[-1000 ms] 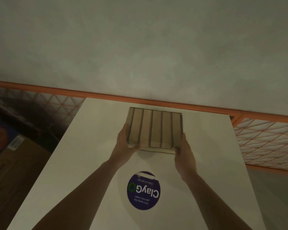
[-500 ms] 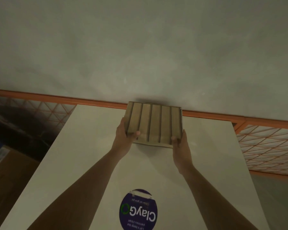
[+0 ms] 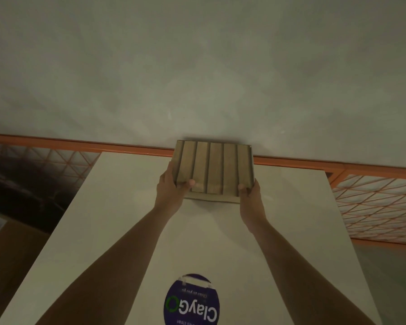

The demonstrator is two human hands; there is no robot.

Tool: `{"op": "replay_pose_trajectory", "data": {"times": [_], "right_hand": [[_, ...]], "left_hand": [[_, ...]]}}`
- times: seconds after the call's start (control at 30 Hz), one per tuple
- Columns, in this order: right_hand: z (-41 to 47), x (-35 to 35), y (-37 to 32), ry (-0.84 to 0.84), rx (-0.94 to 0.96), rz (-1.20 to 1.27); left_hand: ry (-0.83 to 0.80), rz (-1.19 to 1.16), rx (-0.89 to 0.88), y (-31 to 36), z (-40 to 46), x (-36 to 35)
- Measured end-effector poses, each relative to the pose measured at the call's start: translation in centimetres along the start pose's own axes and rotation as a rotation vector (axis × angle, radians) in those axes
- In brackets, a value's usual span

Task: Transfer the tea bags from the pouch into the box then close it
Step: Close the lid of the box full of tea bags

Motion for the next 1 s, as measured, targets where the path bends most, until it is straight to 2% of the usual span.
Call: {"op": "replay_pose_trajectory", "data": {"times": [0.17, 0.3, 0.67, 0.8, 1.0], "right_hand": [[-0.3, 0.0, 0.3, 0.0, -0.007, 0.024], [-1.0, 0.4, 0.6, 0.002, 0.009, 0.01], [-1.8, 0.9, -0.1, 0.0, -0.04, -0.057], [-2.1, 1.5, -0.5, 0.021, -0.067, -0.047], [-3.4, 1.8, -1.4, -0.014, -0.045, -0.172]], "left_hand": [[0.01, -0.28, -0.058, 1.7, -1.3, 0.5], [0.108, -0.339, -0.001, 1.8, -2.3, 0.8], [0.024, -0.133, 0.128, -0.1, -1.4, 0.7], [-0.006, -0.082, 0.129, 0.3, -1.5, 1.0], [-0.011, -0.055, 0.133, 1.9, -2.6, 1.2]]}}
Point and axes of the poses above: each hand's wrist, its own z-axis towards the middle knuckle, its own x-axis out of the back of the hand, y = z × x, the point moved 7 cm from there along z, towards the middle knuckle
